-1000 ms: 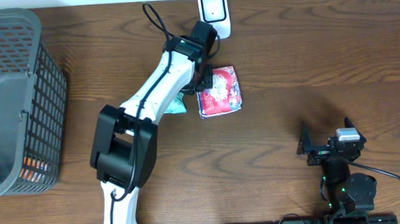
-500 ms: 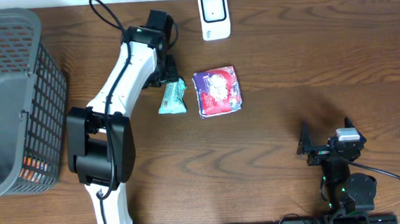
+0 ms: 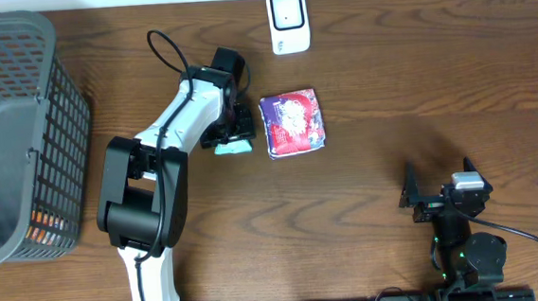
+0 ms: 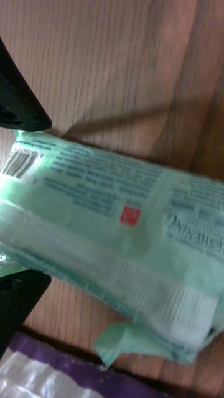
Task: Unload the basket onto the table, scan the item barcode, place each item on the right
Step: 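Carry the green packet to the scanner and place it beside the pink bag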
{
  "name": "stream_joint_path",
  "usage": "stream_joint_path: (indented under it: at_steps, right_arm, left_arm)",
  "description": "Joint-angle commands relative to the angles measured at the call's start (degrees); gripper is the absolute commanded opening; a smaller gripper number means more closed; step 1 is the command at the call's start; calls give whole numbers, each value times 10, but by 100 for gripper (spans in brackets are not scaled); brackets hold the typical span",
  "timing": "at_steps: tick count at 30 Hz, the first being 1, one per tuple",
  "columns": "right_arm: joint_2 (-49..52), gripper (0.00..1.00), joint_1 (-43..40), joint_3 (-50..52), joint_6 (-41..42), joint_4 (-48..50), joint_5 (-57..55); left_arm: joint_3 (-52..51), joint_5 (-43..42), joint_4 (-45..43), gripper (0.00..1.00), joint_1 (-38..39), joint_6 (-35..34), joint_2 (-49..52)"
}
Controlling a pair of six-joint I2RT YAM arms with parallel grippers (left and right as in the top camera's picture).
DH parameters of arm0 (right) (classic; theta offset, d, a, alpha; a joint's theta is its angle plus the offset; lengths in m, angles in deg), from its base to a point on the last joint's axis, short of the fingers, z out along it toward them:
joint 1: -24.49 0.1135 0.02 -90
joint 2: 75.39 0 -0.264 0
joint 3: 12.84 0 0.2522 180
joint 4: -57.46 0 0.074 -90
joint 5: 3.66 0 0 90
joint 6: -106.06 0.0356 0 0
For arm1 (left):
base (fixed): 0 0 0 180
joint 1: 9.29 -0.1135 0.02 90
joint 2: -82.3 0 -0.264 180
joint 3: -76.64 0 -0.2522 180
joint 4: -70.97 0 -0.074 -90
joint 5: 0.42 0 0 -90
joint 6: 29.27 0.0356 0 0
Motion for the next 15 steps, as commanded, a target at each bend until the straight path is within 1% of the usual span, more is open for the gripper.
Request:
stream_joint_path:
  at_steps: [1,7,10,15]
  right_arm:
    - [-4,99,4,1,4,-2,0]
    - [-4,99,4,1,4,-2,0]
    - [-4,99,4,1,4,-2,1]
    - [-4,99,4,1,4,-2,1]
  left_arm:
    - [0,-50,-1,69,2,1,-4]
    - [0,-60,-3,56,23,4,-4]
    - [0,-60,-11,56,40,17,-4]
    - [0,-59,-25,56,68,19,-4]
